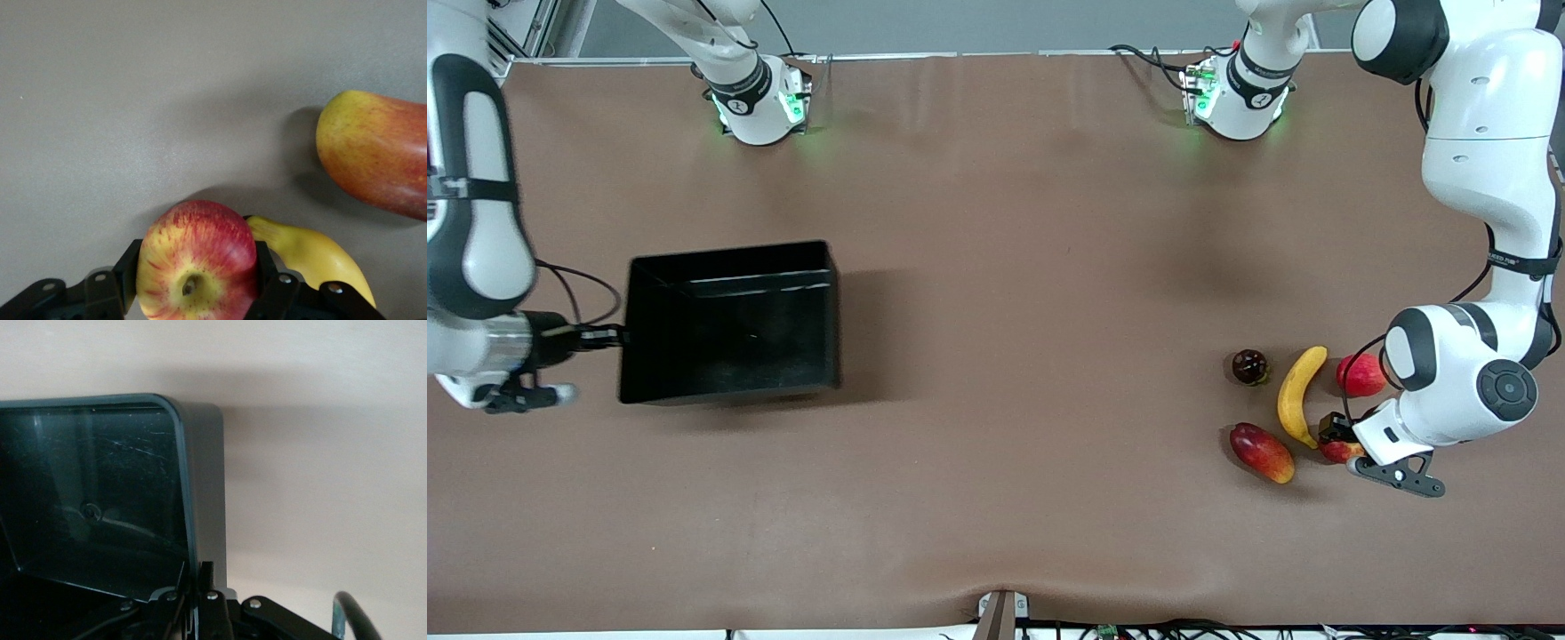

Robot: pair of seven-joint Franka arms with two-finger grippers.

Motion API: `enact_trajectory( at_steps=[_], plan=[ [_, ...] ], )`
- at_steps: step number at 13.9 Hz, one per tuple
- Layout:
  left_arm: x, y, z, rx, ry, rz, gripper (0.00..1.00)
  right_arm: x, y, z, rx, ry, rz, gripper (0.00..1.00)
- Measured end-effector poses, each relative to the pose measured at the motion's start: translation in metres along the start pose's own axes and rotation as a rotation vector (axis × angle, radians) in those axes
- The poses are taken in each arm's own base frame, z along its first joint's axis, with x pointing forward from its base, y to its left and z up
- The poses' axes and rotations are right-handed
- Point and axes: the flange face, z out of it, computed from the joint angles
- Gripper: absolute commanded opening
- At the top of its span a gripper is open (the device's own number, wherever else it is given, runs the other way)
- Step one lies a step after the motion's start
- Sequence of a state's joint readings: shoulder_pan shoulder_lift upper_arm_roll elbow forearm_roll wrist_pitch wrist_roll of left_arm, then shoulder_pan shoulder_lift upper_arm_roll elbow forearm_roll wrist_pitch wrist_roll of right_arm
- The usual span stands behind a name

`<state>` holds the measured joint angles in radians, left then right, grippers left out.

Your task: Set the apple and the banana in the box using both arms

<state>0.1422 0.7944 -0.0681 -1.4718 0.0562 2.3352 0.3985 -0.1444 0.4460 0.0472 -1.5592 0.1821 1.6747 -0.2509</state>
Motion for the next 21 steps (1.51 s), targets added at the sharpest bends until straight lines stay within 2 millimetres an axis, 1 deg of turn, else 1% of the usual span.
enact_trajectory(
  at_steps=[2,5,6,9,11,13,14,15,16,17,18,19,21],
  plan=[
    [0.004,-0.002,-0.007,0.006,0.013,0.001,0.00,0.010,-0.057,0.013,0.029,-0.013,0.015,0.00],
    [0.009,-0.005,-0.023,0.019,0.039,-0.001,0.00,0.019,-0.154,0.038,0.099,-0.032,0.085,0.00],
    [0.010,-0.006,-0.026,0.021,0.043,-0.001,0.00,0.021,-0.183,0.046,0.118,-0.033,0.083,0.00],
    [0.011,-0.008,-0.029,0.022,0.046,-0.042,0.00,0.022,-0.258,0.076,0.113,-0.016,0.078,0.00],
    [0.013,-0.008,-0.037,0.021,0.045,-0.064,0.00,0.020,-0.322,0.109,0.093,0.017,0.127,0.00],
    [0.018,-0.009,-0.055,0.019,0.040,-0.069,0.00,0.015,-0.385,0.155,0.082,0.063,0.175,0.00],
    [0.020,-0.008,-0.066,0.019,0.042,-0.073,0.00,0.012,-0.409,0.181,0.078,0.081,0.197,0.00],
    [0.023,-0.007,-0.077,0.019,0.044,-0.091,0.00,0.010,-0.429,0.207,0.075,0.094,0.220,0.00],
    [0.024,-0.003,-0.089,0.015,0.040,-0.116,0.00,0.008,-0.441,0.229,0.072,0.106,0.235,0.00],
    [0.026,0.005,-0.100,0.007,0.028,-0.142,0.00,0.007,-0.449,0.246,0.068,0.113,0.242,0.20],
    [0.029,0.017,-0.111,-0.001,0.015,-0.165,0.00,0.007,-0.452,0.247,0.071,0.120,0.239,0.99],
    [0.033,0.034,-0.123,-0.009,0.004,-0.186,0.00,0.008,-0.452,0.245,0.073,0.124,0.240,1.00],
    [0.042,0.075,-0.143,-0.015,-0.018,-0.218,0.00,0.016,-0.441,0.236,0.075,0.139,0.257,1.00]
  ],
)
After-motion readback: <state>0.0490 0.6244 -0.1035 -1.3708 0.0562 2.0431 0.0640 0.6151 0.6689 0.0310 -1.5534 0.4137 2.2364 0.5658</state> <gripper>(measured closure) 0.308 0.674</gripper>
